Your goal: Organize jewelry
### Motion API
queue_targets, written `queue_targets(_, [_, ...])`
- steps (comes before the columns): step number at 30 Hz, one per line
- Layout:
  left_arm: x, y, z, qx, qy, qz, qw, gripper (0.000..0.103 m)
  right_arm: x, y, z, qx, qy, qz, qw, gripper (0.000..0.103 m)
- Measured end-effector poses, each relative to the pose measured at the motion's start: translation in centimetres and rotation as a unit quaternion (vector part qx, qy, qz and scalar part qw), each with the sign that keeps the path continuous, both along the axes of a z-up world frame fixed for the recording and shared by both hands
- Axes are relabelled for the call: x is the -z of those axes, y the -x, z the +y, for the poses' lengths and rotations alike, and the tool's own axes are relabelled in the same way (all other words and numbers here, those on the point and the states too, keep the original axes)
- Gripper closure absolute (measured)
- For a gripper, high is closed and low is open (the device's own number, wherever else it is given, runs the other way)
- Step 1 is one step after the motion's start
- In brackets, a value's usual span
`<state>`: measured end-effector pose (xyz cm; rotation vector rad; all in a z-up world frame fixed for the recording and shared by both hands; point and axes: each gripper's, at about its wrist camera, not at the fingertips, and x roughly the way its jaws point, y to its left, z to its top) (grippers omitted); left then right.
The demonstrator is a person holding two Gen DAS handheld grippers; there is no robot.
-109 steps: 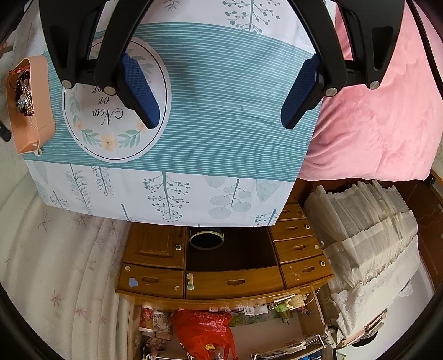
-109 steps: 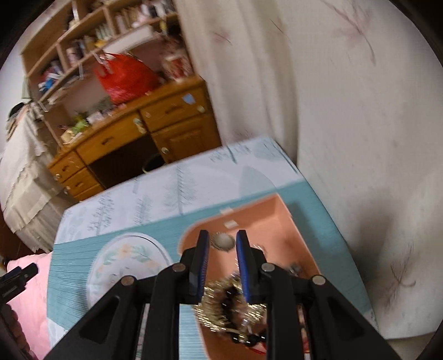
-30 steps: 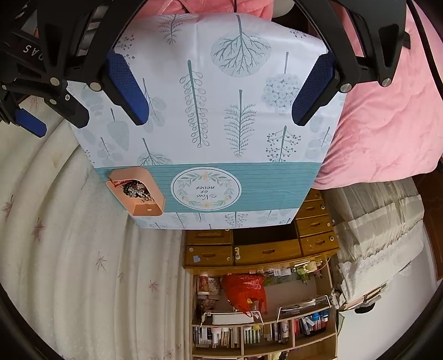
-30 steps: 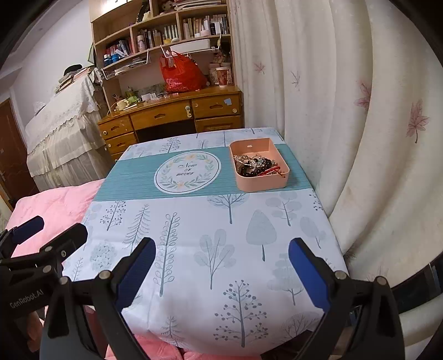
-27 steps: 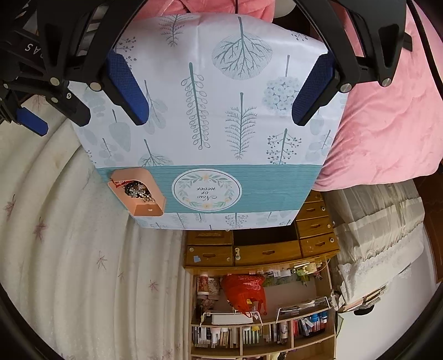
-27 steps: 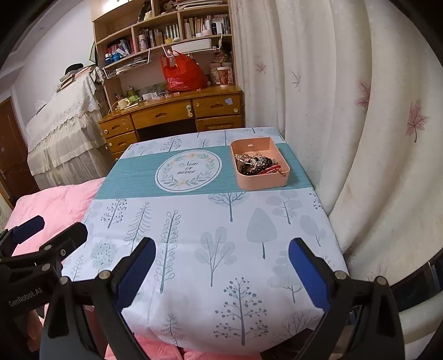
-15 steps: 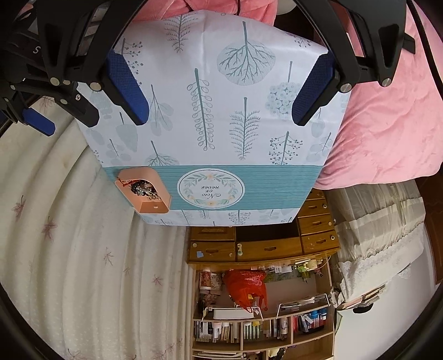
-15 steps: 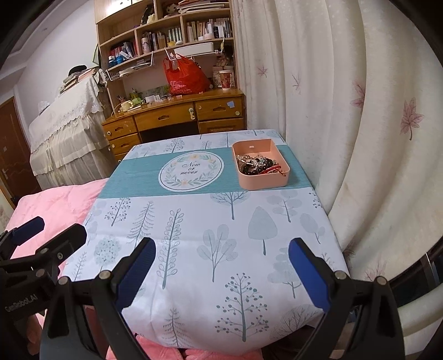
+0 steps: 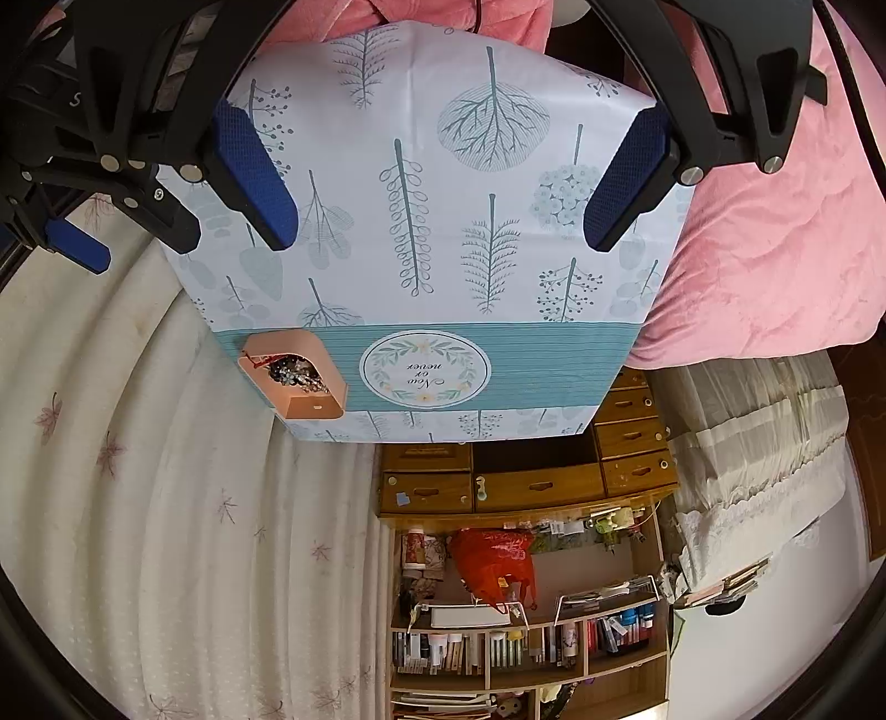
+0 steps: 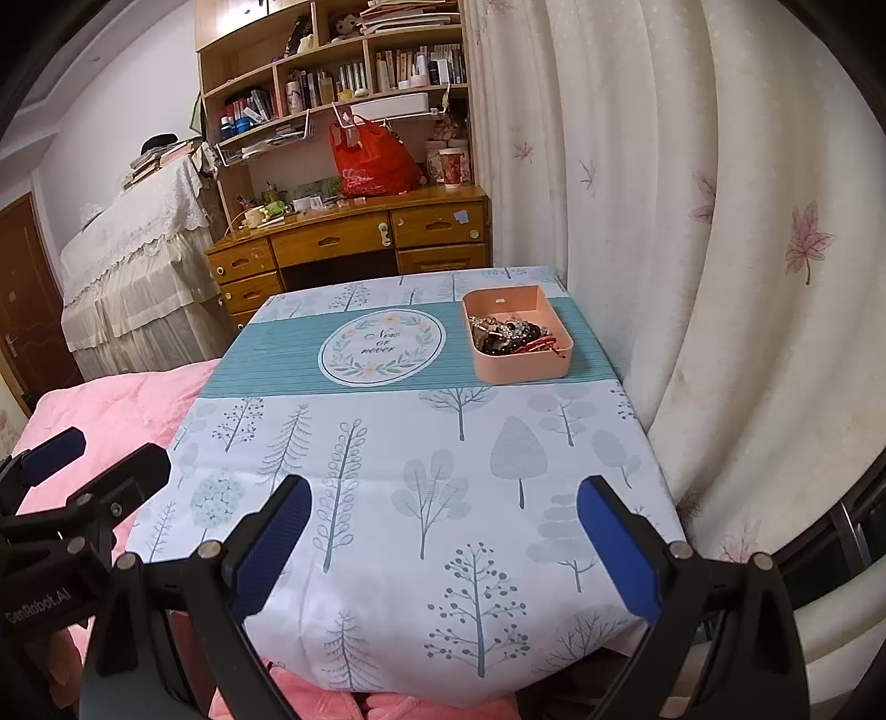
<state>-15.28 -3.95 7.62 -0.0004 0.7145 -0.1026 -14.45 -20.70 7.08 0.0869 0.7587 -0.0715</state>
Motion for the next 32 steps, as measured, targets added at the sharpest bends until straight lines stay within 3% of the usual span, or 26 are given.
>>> queue_targets(32, [0.16, 0.26, -0.18, 0.009, -0.001, 0.002, 1.0, 0.001, -0.36, 0.22, -0.37, 0.001, 0.001, -0.001, 1.0, 0.006])
